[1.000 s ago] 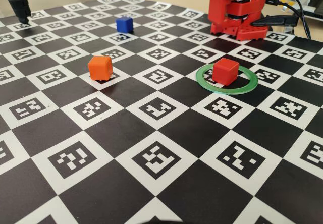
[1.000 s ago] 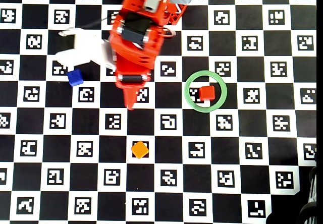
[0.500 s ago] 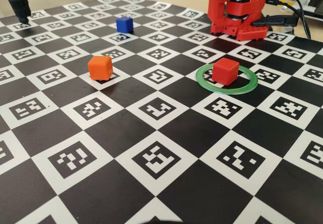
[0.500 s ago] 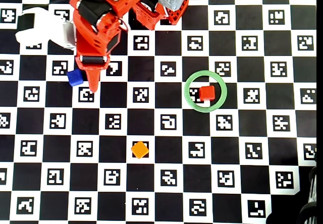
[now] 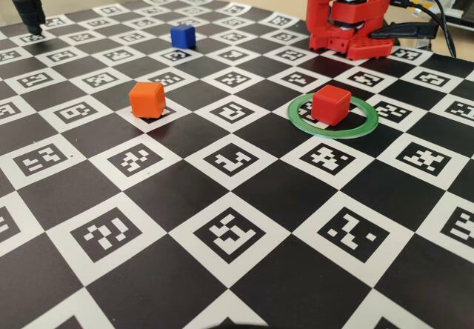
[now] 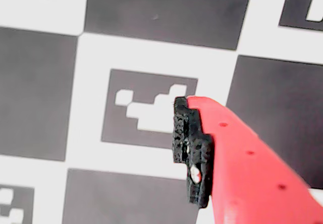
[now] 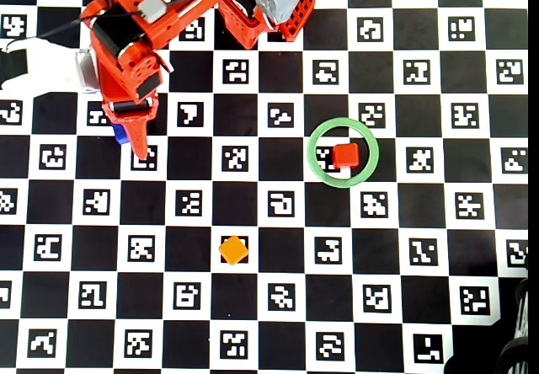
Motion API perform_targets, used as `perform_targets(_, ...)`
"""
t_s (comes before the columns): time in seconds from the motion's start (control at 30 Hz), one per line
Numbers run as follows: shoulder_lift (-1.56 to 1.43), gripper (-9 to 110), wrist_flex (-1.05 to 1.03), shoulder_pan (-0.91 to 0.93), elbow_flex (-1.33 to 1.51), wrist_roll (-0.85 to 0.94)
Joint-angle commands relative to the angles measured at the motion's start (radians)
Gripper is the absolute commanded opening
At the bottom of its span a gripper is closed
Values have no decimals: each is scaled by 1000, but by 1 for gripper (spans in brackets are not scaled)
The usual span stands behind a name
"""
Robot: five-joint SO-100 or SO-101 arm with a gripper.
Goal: Grab the red cube then put it in the green circle then put the blue cube on top and finally the orange cube on top
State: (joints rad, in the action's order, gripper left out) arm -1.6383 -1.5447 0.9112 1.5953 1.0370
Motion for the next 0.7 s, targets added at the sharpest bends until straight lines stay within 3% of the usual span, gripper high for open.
perform_targets(0.0,2,48,54,28,12,17)
perform_targets(0.67,166,48,407,71,215,51)
